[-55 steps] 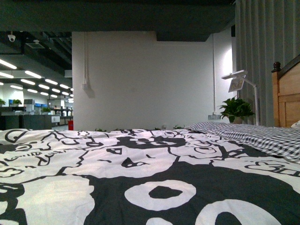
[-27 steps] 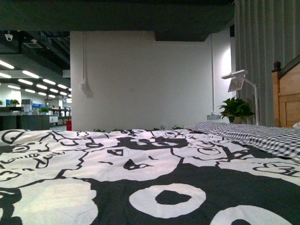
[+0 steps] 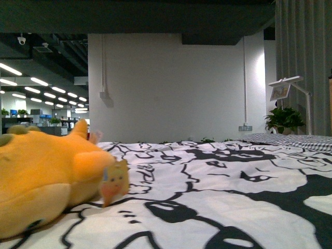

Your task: Put away toys

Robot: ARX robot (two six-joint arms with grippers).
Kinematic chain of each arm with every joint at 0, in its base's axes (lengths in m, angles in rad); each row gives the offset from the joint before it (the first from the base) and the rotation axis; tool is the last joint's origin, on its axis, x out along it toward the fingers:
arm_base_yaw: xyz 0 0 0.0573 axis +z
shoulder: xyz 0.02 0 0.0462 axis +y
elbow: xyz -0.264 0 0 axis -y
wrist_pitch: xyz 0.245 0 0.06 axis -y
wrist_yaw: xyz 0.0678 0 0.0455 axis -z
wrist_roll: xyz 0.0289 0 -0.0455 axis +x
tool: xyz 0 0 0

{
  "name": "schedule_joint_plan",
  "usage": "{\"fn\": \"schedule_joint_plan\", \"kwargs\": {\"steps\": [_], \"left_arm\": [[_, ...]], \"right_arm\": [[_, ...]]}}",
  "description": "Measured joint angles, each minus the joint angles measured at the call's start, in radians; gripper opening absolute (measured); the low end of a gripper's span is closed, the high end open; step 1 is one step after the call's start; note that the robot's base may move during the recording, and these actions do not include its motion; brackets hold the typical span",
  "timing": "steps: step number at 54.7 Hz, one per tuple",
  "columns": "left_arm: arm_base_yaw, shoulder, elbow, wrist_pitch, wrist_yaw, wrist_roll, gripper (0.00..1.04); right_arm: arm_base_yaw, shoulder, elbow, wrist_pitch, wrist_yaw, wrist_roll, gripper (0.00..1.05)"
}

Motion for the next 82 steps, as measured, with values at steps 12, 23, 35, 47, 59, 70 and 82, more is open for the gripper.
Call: {"fn": "schedule_joint_plan", "kwargs": {"steps": [12,23,35,47,59,70,82], "left_arm": [[0.000,-0.002,0.000,0.002,0.000,0.000,0.98],[0.000,0.000,0.000,0.001,0.000,0.000,0.98],[0.000,0.000,0.000,0.002,-0.005,0.000,0.98],[0.000,0.000,0.000,0.002,-0.004,0.000,0.98],[0.000,0.000,0.000,0.002,-0.003,0.000,0.98],[0.000,0.000,0.000,0.002,-0.003,0.000,0.98],[0.000,0.000,0.000,0.002,-0.003,0.000,0.98]], "right_arm": [[0.000,-0.001,0.000,0.000,0.000,0.000,0.98],[0.000,0.000,0.000,0.000,0.000,0.000,0.98],[0.000,-0.001,0.000,0.002,-0.004,0.000,0.98],[0.068,0.050,0.030,-0.101,0.215,0.052,0.98],[0.127,0.135,0.039,-0.055,0.323,0.092,0.98],[0.149,0.300,0.088,0.119,0.321,0.116,0.98],[0.196,0.666,0.204,0.483,0.327,0.121,0.98]]}}
